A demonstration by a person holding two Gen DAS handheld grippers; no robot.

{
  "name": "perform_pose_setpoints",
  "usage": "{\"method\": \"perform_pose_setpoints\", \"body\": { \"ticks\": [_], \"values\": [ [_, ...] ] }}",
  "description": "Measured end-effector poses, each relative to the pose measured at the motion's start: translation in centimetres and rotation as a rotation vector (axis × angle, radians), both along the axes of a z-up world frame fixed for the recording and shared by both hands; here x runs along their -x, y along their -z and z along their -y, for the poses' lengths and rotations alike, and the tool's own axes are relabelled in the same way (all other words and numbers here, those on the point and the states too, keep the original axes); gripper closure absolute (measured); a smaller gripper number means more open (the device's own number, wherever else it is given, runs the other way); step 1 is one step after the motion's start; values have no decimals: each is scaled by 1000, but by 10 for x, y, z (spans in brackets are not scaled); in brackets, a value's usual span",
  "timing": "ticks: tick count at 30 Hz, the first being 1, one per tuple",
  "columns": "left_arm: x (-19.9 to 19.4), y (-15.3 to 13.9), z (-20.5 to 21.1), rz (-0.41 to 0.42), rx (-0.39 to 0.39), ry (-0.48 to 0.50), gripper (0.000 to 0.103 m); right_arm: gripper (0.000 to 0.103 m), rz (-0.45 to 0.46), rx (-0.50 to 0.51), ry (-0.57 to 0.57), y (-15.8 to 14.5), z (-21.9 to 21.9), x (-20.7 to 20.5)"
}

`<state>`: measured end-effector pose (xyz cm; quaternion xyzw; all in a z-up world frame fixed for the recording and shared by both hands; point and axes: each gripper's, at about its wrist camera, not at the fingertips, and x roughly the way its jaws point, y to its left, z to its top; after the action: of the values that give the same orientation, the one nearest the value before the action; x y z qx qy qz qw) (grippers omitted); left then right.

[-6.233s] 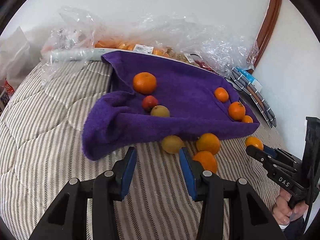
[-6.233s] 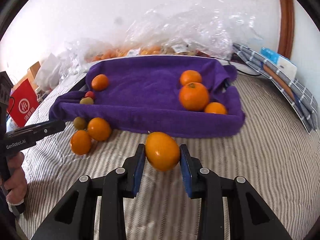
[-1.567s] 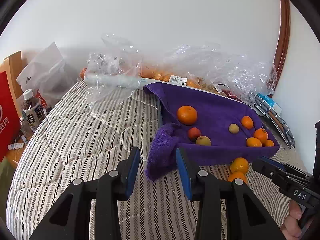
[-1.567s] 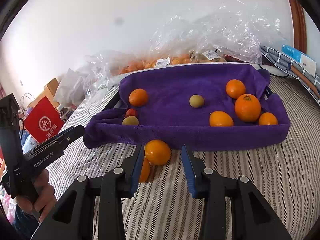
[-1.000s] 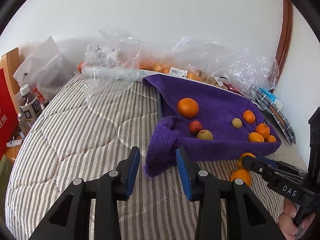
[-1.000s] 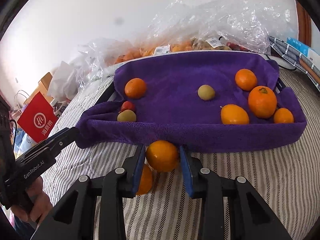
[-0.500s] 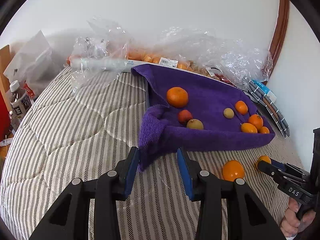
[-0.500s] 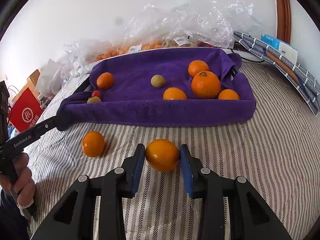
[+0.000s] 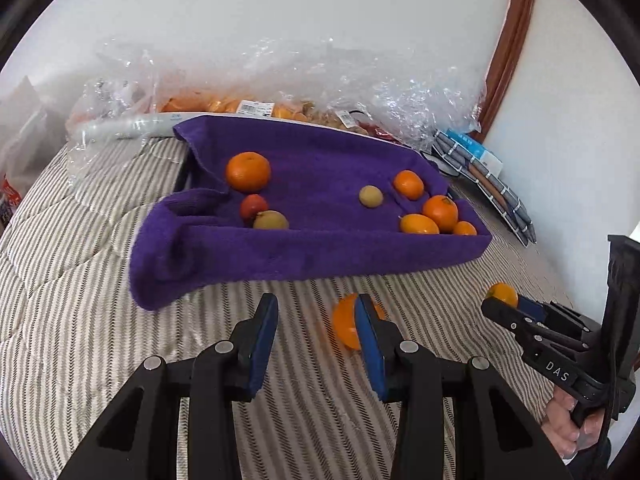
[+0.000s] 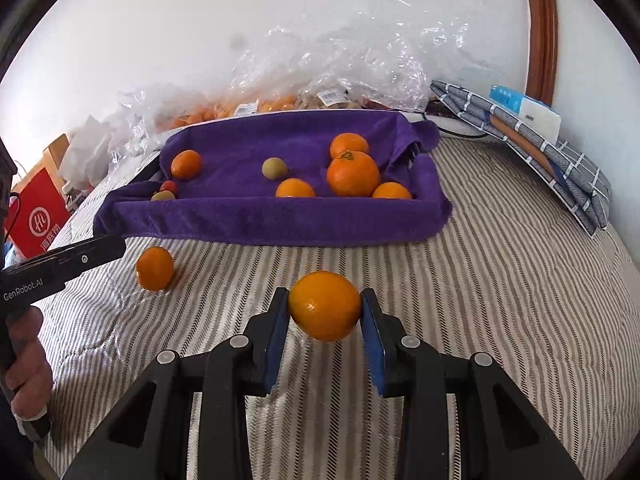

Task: Organize fruits
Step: 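Hold the orange in the right gripper while the left gripper grasps the last orange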

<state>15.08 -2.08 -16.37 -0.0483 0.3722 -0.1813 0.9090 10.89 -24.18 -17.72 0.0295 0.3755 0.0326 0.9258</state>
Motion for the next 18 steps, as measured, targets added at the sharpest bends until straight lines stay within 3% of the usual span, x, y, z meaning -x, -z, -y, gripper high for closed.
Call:
{"method": "perform_pose_setpoints", "body": {
  "ticks": [11,13,18],
  "values": [
    [-8,15,33,-63,-61,24,66,68,-38,-58,8,7,19,-2],
    [-8,16,34,-60,-59,31,71,68,-45,-83,13,9,22,-3],
    [-7,15,29,-52,-32,22,71,68,-41,-97,18,8,23,-2]
  ]
}}
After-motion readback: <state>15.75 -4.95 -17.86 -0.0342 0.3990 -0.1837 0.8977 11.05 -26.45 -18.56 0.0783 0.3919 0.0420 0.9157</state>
